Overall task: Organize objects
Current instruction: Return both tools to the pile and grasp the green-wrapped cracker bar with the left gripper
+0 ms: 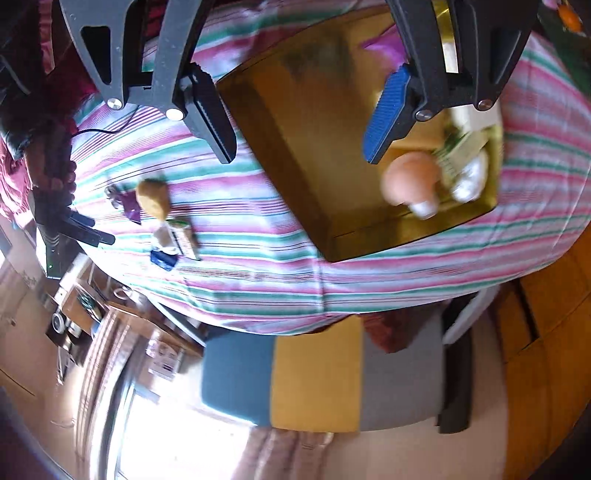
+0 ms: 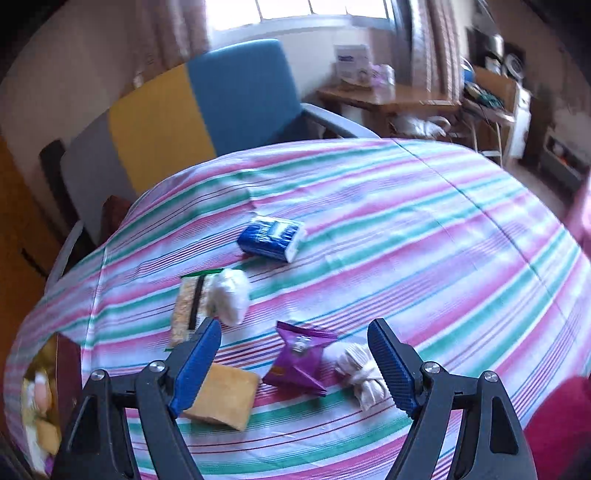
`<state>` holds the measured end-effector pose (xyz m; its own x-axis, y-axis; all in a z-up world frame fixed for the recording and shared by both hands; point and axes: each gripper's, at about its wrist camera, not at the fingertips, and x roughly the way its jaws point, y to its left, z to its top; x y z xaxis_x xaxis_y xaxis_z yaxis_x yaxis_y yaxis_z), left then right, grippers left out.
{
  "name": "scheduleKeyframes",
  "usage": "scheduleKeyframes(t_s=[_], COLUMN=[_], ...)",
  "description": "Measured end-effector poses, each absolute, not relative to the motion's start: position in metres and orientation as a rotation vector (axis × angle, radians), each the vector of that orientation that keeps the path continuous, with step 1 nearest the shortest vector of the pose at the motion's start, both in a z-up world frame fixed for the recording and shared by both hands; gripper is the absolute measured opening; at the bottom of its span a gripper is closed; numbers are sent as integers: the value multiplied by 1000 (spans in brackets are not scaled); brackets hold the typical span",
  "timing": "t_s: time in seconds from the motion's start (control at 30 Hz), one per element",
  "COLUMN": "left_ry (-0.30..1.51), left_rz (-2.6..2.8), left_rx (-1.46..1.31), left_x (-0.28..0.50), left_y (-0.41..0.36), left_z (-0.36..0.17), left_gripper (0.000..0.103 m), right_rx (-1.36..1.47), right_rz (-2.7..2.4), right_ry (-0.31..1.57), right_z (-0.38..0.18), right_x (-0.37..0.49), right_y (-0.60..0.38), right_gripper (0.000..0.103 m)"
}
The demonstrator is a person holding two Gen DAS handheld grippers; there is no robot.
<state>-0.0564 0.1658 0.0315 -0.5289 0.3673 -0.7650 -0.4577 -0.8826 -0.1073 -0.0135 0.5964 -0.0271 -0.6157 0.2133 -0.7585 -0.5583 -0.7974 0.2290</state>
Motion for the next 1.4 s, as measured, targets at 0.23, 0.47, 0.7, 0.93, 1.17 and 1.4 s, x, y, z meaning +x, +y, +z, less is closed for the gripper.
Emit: scheduleKeyframes(t_s=[0.23,0.47,0.7,0.93,1.17,1.4], left_ry=[220,335,433,507,527,472], left_rz=[2283,2152,2061,2010,2002,2011], left_rx=[-1162,-1214,-1284,-1317,-1363,-1350], left_x=[-79,-112,-144,-167,-191,-193], left_y=[249,344,423,474,498,481], left_z=[31,6,-37,-68,-97,-103], left_gripper=[68,67,67,67,67,41], right_rx=[-970,-940,-924,-948,-954,-913], right_rz=[2330,2347,2328,2336,2345,2332], right_ry=[897,937,1046,1095,1116,1100], right_z=[-32,-30,-37,-42,-44,-41], right_x=[6,11,15,11,10,13], right_y=[624,623,633,634,634,639], right_gripper=[83,86,87,88,88,88])
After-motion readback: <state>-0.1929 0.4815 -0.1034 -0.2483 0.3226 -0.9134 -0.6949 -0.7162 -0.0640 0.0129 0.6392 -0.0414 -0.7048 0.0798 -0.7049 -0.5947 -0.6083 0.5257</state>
